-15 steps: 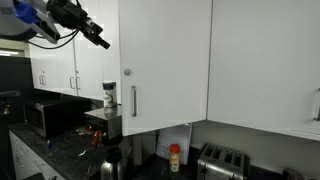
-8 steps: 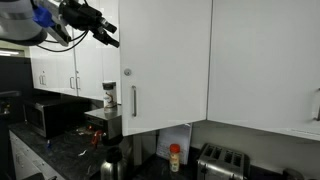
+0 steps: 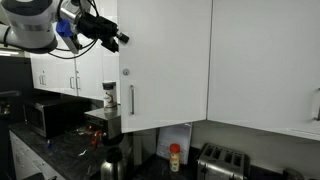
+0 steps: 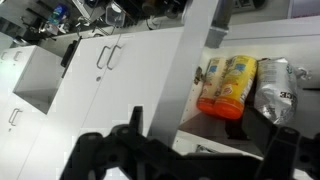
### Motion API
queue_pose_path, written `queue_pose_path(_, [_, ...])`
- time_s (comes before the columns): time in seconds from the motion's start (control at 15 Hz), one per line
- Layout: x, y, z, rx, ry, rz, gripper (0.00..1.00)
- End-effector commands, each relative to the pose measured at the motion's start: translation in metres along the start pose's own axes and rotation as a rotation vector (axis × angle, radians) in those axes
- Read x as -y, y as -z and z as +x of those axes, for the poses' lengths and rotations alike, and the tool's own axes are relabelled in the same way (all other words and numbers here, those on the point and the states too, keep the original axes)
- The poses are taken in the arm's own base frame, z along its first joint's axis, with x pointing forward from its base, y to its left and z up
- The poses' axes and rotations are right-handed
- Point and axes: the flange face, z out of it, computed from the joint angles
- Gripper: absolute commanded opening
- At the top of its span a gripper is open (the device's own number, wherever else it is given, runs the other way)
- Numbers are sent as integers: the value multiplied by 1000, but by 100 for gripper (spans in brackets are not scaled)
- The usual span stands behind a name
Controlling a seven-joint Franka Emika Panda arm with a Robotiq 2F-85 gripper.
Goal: Open the right cabinet door and take out the sugar bottle, the close the door
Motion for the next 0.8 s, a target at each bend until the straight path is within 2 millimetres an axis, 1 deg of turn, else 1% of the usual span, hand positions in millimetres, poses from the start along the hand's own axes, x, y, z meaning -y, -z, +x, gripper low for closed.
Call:
queue_pose_path(0.0, [23,-12,4,-9,96,67,100])
queue_pose_path(0.47, [68,-17,11,-43,270,183,100])
queue_pose_path(0.73, [91,-26,17,-69,365,256,100])
